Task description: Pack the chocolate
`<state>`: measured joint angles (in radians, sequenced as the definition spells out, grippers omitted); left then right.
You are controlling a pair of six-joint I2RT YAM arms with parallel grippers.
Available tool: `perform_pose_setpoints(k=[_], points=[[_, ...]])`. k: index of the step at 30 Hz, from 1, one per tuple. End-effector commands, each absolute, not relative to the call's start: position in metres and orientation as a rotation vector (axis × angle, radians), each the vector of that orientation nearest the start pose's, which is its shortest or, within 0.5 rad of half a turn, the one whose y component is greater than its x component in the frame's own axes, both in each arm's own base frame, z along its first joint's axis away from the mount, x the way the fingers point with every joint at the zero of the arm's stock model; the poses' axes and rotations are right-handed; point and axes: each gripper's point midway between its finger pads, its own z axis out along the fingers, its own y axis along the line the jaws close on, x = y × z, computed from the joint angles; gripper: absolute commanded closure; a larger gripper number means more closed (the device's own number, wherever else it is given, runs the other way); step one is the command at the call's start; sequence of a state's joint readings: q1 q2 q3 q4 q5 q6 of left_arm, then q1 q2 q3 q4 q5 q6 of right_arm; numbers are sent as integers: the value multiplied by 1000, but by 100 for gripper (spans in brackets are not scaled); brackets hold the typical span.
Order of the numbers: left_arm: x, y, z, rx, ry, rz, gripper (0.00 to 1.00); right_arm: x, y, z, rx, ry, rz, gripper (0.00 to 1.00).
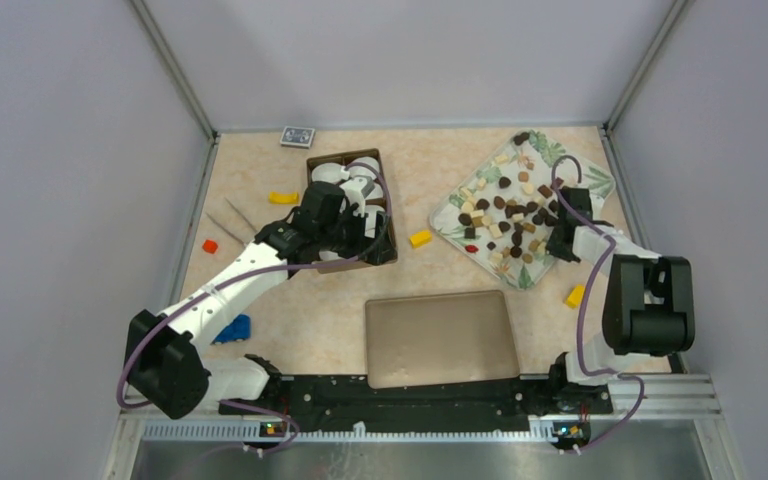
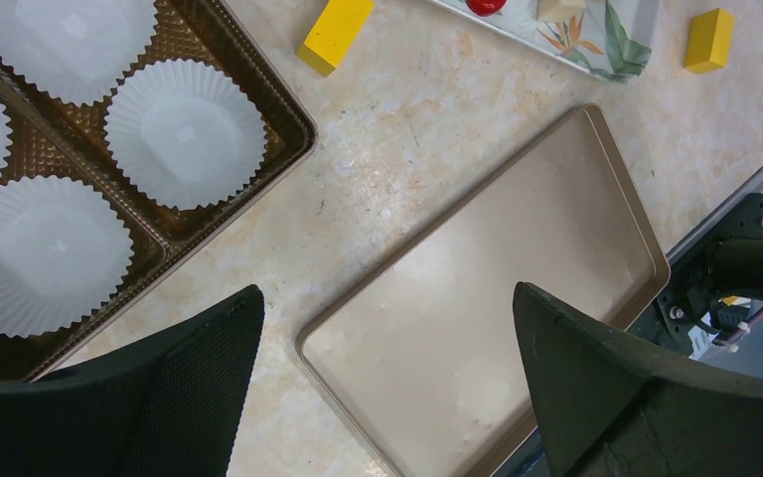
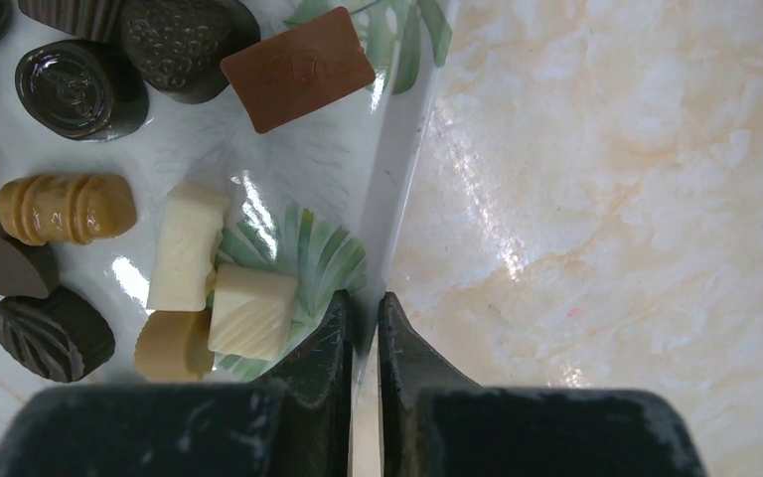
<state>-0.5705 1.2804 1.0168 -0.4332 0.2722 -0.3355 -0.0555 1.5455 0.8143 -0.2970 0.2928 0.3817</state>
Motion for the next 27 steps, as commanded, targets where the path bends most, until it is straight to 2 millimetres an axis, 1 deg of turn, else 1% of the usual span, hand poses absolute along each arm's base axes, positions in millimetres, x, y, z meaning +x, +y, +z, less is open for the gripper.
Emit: perform_pose_setpoints(k=[1, 3, 5, 6, 8, 10, 12, 14, 16, 17, 19, 21, 22, 24, 26, 27], points=[[273, -249, 195, 436, 2251, -793, 1, 337, -87, 38, 516, 2448, -491, 100], [274, -249, 195, 435, 2251, -788, 1, 339, -99, 43, 522, 2439, -572, 100], [274, -248, 194, 434, 2253, -781, 1, 341, -101, 47, 569, 2456, -586, 100], [274, -248, 194, 433, 2254, -779, 1, 342, -98, 47, 588, 2468, -568, 91], [275, -247, 194, 432, 2258, -776, 1, 348, -87, 54, 580, 2454, -472, 77], [277, -246, 193, 413, 2261, -764, 1, 352, -75, 68, 564, 2410, -396, 56], [281, -247, 193, 385, 2263, -756, 1, 354, -66, 84, 539, 2368, -357, 40], [284, -255, 197, 381, 2248, -804, 1, 355, -60, 104, 517, 2333, -358, 38], [289, -269, 200, 377, 2216, -883, 1, 361, -45, 127, 484, 2288, -324, 37], [293, -276, 203, 367, 2196, -921, 1, 363, -35, 136, 469, 2272, -286, 37], [303, -289, 202, 340, 2182, -972, 1, 369, -6, 155, 428, 2235, -152, 36], [316, -297, 195, 303, 2206, -969, 1, 373, 33, 165, 376, 2222, 48, 35], [322, -300, 190, 294, 2217, -963, 1, 373, 58, 168, 332, 2227, 161, 34], [334, -310, 181, 288, 2234, -970, 1, 369, 98, 166, 266, 2242, 296, 33], [346, -319, 177, 283, 2235, -986, 1, 364, 127, 155, 198, 2278, 340, 33], [351, -324, 175, 264, 2242, -996, 1, 361, 139, 145, 161, 2309, 350, 33]])
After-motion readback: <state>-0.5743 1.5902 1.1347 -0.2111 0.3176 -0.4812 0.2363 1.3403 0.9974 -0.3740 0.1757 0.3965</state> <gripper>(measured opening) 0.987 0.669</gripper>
